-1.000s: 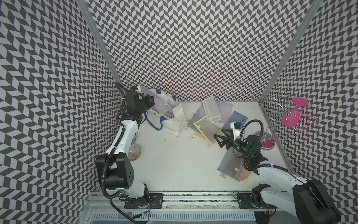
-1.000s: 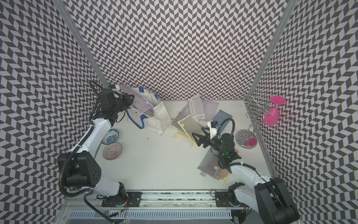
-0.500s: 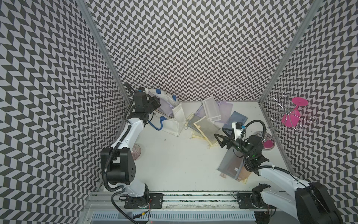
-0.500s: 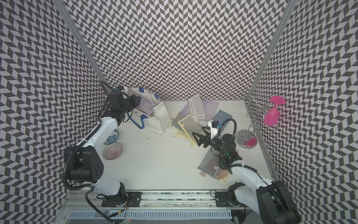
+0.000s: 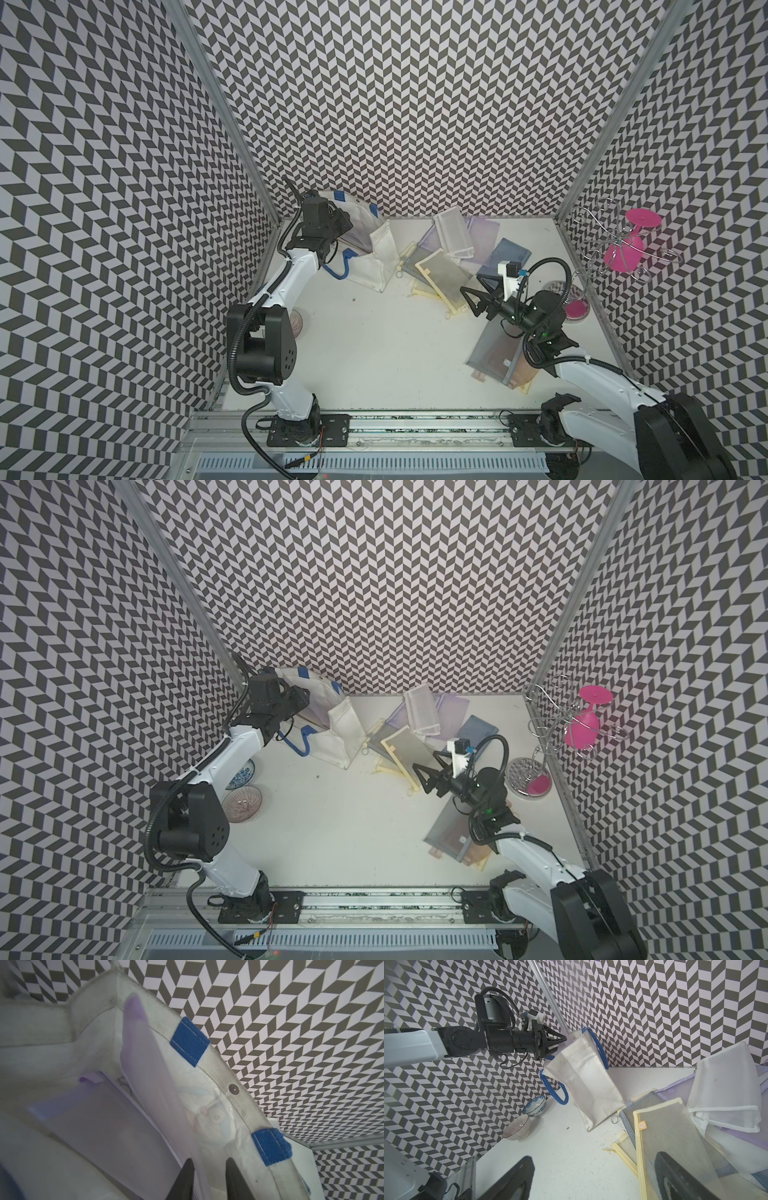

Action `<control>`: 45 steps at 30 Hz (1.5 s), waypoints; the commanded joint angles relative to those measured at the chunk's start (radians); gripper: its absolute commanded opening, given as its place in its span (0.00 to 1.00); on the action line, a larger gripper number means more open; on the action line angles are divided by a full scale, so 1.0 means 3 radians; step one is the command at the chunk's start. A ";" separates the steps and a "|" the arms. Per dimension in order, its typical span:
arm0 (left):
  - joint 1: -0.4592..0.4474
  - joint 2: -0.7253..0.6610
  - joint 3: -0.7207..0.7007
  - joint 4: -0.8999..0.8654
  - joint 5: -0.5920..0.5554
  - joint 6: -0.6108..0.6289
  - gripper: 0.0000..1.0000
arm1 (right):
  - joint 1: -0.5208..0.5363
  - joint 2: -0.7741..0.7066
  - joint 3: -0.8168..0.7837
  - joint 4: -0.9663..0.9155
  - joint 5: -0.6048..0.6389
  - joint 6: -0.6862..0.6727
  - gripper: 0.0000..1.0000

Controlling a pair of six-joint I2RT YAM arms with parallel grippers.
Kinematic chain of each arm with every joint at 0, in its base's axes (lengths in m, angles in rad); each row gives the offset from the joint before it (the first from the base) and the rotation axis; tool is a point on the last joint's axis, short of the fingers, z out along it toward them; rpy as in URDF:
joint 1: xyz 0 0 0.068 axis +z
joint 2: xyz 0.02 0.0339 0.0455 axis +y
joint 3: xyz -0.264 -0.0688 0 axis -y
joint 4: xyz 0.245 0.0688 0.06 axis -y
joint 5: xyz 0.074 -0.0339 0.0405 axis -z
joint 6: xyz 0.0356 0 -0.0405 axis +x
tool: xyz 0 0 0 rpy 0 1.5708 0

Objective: Put the pencil pouch into the canvas bag
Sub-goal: Place the pencil pouch in the canvas bag, then pick up the pencil pouch.

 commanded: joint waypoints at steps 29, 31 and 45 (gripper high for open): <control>-0.1689 -0.2082 -0.1473 -0.0217 -0.0798 0.0465 0.99 | 0.0026 0.0404 0.0360 -0.0556 0.0396 -0.0189 0.91; -0.1883 -0.2187 -0.1656 -0.0082 -0.0588 0.0469 0.99 | 0.0026 0.0481 0.0467 -0.0674 0.0540 -0.0183 0.92; -0.2637 -0.1702 -0.2469 0.0714 -0.0246 -0.0104 0.99 | -0.0236 0.1838 0.1590 -0.1174 0.0093 -0.0257 0.92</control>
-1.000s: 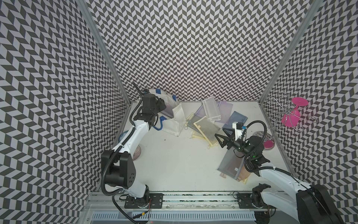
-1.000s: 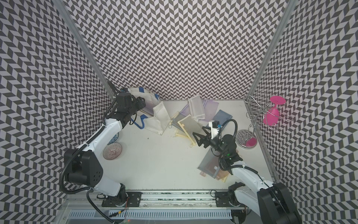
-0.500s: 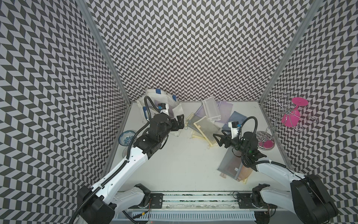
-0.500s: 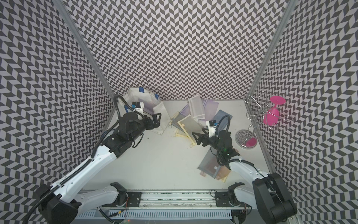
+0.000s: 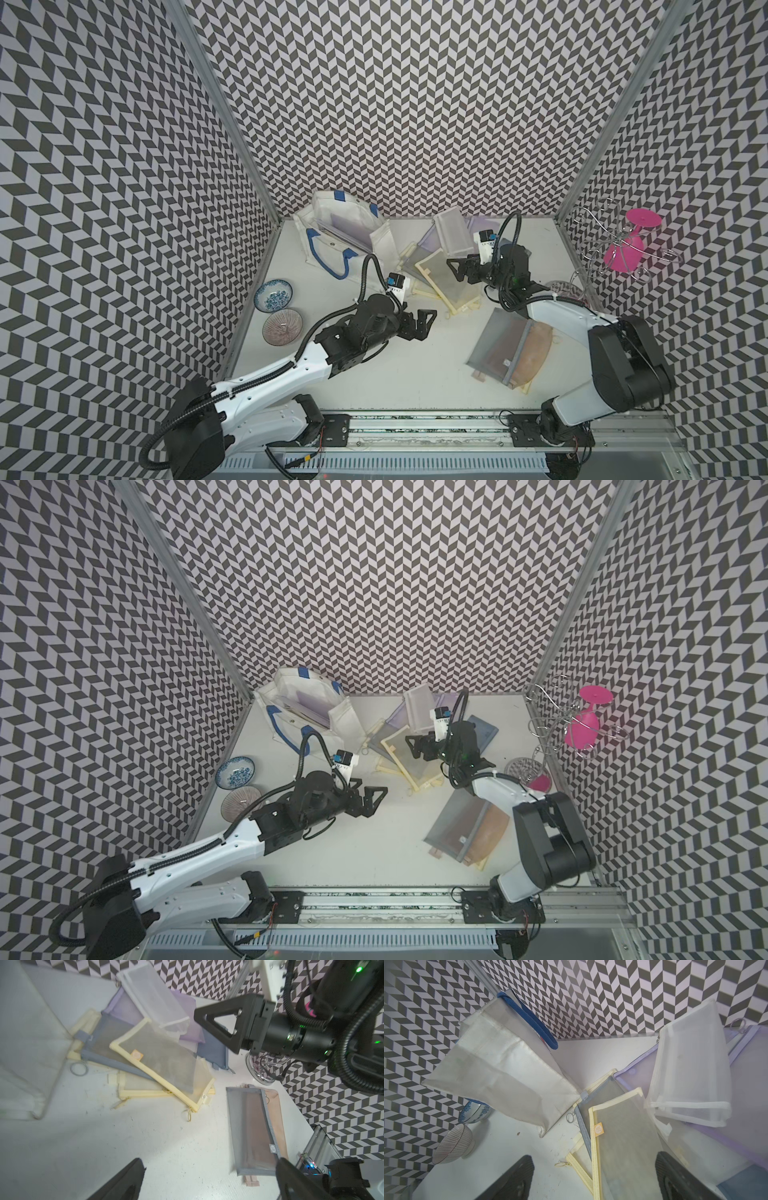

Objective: Put the pencil pouch into the canvas bag
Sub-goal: Pick up the pencil pouch.

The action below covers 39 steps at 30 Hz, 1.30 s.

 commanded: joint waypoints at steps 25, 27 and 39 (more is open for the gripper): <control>0.0685 0.1502 0.0030 0.1335 0.0632 -0.0646 0.99 | -0.0150 0.0676 -0.0270 0.0295 -0.0334 0.0114 0.89; 0.0698 0.1505 0.0024 0.1333 0.0625 -0.0625 0.99 | -0.0127 0.0729 -0.0288 0.0314 -0.0372 0.0132 0.88; 0.0772 0.1383 -0.0280 0.1426 0.0601 -0.0665 0.97 | 0.0095 0.0511 -0.0751 0.0458 -0.0342 0.0189 0.55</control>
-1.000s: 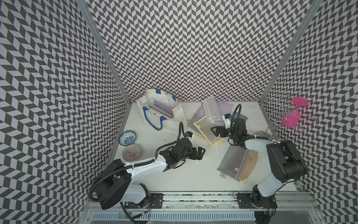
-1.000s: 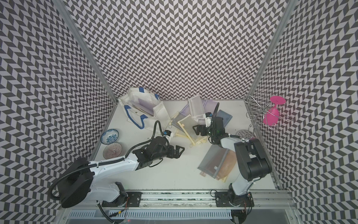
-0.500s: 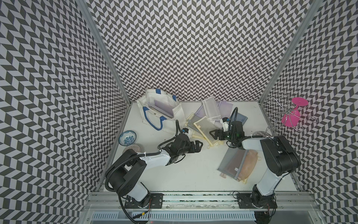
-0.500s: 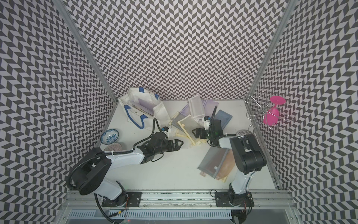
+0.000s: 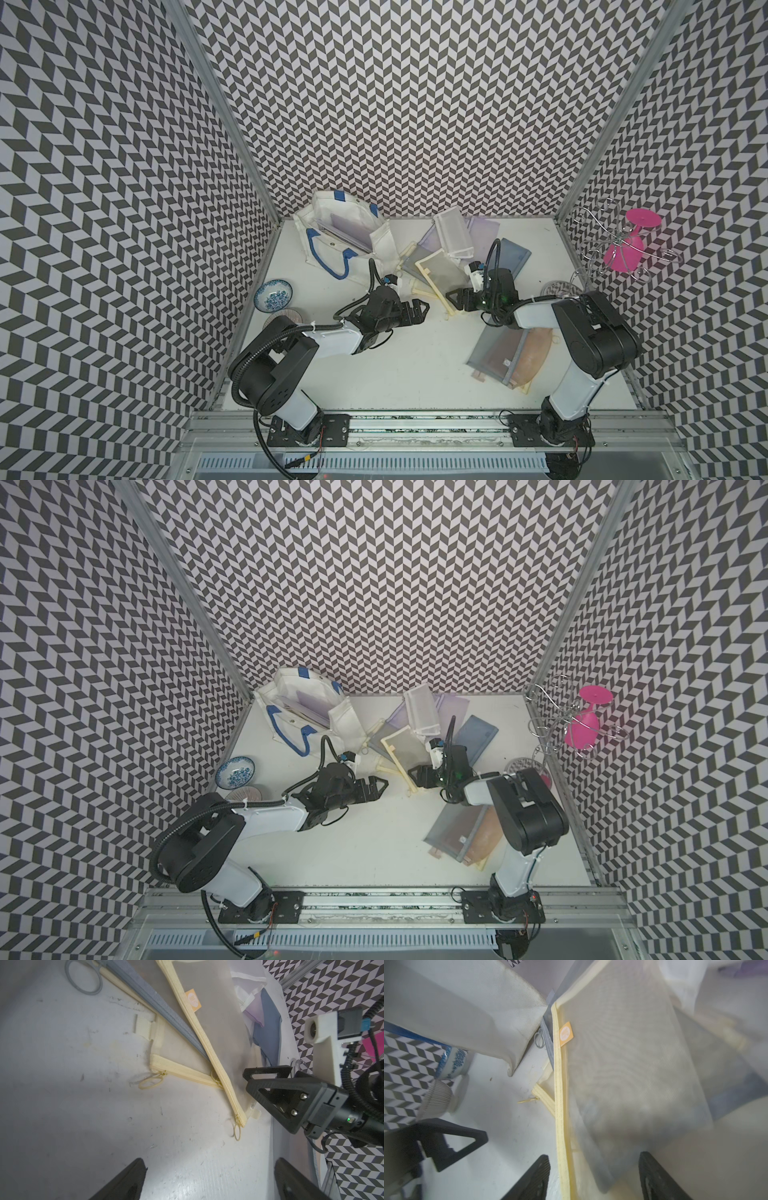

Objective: Put the pencil pouch into the canvas bag
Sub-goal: Pick up the pencil pouch.

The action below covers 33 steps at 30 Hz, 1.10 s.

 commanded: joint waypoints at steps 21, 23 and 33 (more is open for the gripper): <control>0.0293 -0.0581 -0.0381 -0.0206 -0.0069 0.0219 0.98 | 0.0677 -0.0547 -0.0901 0.0564 -0.0313 0.0429 0.28; 0.0293 -0.0619 -0.0386 -0.0227 -0.0036 0.0260 0.98 | 0.0703 -0.0725 -0.0941 0.0532 -0.0317 0.0471 0.31; 0.0171 -0.0282 -0.0025 -0.0207 0.0245 0.0427 0.92 | 0.0178 -0.1093 -0.0344 -0.0251 -0.0177 0.0196 0.67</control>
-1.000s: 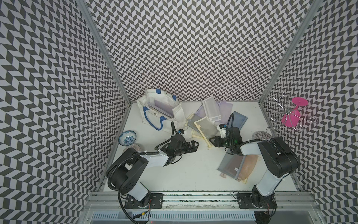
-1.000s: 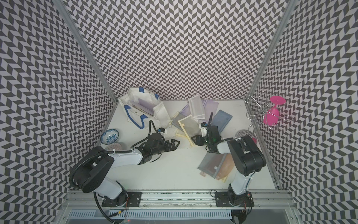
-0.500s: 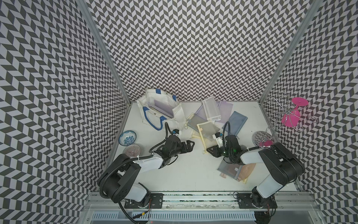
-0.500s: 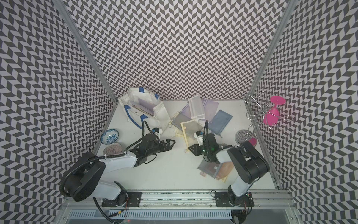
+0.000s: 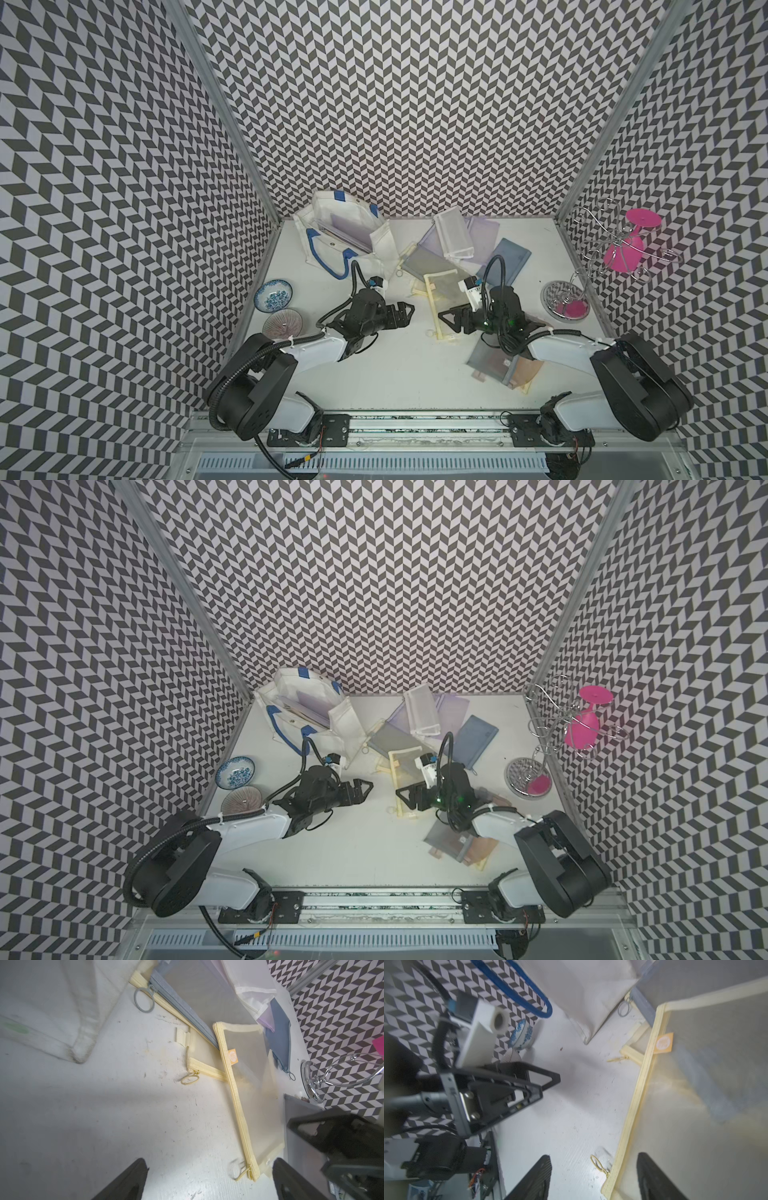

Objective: Put the pencil pouch into the canvas bag
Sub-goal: Pick up the pencil pouch.

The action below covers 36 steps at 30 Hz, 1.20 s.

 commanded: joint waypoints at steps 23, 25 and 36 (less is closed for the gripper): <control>-0.0330 0.1675 0.1212 0.0600 0.0460 -0.0349 0.63 | -0.0628 0.0981 0.0117 0.0608 -0.0245 -0.0011 0.42; -0.0370 0.1701 0.1242 0.0619 0.0454 -0.0354 0.58 | -0.0615 0.0991 0.0112 0.0616 -0.0245 -0.0016 0.34; -0.0407 0.1410 0.1055 0.0631 0.0415 -0.0369 0.00 | -0.0507 0.0996 0.0150 0.0568 -0.0234 -0.0069 0.21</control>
